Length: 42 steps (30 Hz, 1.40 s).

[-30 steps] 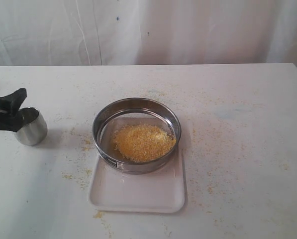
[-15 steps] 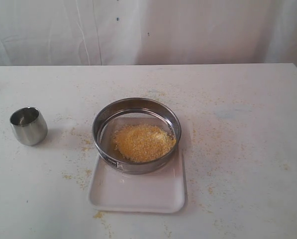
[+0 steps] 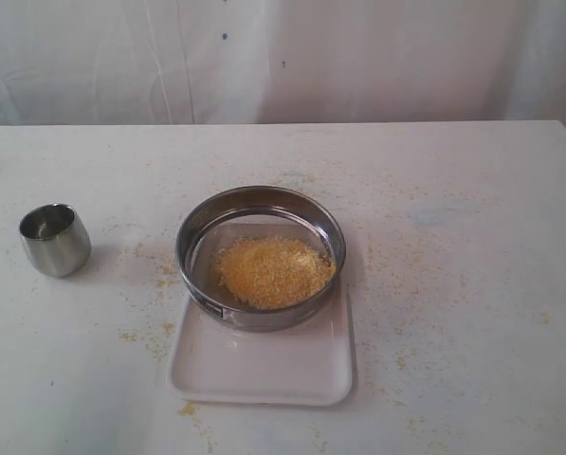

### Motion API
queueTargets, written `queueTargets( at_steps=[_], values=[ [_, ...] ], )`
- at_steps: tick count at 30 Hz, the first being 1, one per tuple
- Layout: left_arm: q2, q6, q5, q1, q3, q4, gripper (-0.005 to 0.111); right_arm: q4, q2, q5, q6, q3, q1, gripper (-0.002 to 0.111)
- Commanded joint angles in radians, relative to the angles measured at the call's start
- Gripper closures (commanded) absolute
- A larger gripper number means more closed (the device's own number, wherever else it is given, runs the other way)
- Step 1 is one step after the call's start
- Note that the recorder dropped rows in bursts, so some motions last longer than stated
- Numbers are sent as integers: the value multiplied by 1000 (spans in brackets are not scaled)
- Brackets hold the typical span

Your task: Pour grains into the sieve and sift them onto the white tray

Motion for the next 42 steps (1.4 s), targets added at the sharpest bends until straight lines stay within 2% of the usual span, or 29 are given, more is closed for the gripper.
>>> queueTargets(
  at_steps=[1, 3, 4, 9, 11, 17, 21, 23, 32, 35, 37, 42],
  values=[
    [-143, -6, 256, -91, 4, -53, 107, -4, -7, -9, -1, 5, 0, 108],
    [-250, -6, 325, -89, 16, -105, 107, -4, -7, -9, -1, 5, 0, 108],
    [-297, -6, 337, -66, 38, -132, 107, -4, -7, -9, -1, 5, 0, 108],
    [-369, -5, 325, 9, 129, -194, 107, -4, -7, -9, -1, 5, 0, 108],
    [-394, -5, 329, 31, 129, -194, 107, -4, -7, -9, -1, 5, 0, 108],
    [-486, 26, 506, 74, 129, -34, 107, -4, -7, -9, -1, 5, 0, 108],
    [-502, 37, 504, 74, 129, 212, 107, -4, -7, -9, -1, 5, 0, 108],
    [-502, 37, 495, 74, 129, 272, 107, -4, -7, -9, -1, 5, 0, 108],
    [-502, 37, 497, 74, 129, 283, 107, -4, -7, -9, -1, 5, 0, 108],
    [-502, 104, 505, 74, 129, 278, 107, -4, -7, -9, -1, 5, 0, 108],
    [-502, 237, 510, 74, 129, 183, 107, -4, -7, -9, -1, 5, 0, 108],
    [-502, 787, 512, 74, 129, -281, 107, -4, -7, -9, -1, 5, 0, 108]
  ],
)
